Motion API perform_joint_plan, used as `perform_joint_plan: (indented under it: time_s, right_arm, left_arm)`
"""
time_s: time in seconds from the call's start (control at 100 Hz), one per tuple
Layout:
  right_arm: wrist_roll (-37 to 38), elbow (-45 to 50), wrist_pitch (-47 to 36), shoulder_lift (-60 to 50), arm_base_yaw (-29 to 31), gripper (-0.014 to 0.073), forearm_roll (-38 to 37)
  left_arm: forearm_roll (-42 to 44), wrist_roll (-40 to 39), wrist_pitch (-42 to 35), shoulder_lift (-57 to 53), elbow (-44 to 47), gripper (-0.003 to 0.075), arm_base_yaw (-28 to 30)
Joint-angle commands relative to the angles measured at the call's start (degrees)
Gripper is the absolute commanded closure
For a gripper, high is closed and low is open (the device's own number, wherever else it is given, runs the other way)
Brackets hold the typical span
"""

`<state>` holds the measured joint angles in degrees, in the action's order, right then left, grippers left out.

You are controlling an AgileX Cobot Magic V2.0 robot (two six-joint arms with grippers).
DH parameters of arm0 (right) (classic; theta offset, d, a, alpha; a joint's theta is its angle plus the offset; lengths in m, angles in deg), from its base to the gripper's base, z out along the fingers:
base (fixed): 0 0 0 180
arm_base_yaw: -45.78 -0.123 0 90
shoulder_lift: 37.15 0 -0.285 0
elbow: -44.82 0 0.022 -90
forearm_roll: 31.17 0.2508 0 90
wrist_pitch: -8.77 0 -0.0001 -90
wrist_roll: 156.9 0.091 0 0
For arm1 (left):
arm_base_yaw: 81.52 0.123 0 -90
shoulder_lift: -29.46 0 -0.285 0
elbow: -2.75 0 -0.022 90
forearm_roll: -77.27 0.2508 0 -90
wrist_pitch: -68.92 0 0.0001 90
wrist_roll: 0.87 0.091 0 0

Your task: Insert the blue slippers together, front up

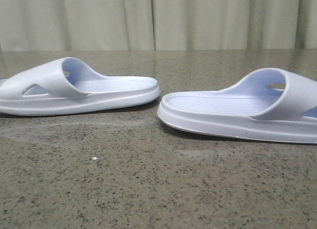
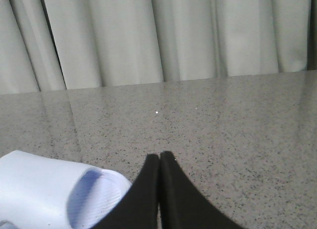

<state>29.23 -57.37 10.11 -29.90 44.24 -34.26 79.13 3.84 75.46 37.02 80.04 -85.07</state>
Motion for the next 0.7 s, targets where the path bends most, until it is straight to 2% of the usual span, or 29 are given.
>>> perform_joint_plan:
  time_s: [0.0,0.4,0.6,0.69]
  right_arm:
    - [-0.1,1.2,-5.5,-1.2,0.5,0.0701,-0.5]
    - [-0.1,1.2,-5.7,-1.2,0.5,0.0701,-0.5]
    - [-0.1,0.2,-5.8,-1.2,0.5,0.0701,1.4]
    - [-0.1,-2.0,-4.5,-1.2,0.5,0.0700,1.4]
  left_arm:
    - [-0.4,-0.5,-5.1,-1.7,0.6,0.0704,0.2]
    - [-1.9,-0.5,-5.4,-1.7,0.6,0.0704,0.2]
    - [-23.5,-0.5,-10.4,-1.7,0.6,0.0705,0.2]
    - [-30.3,-0.5,-11.0,-1.7,0.1,0.0705,0.2]
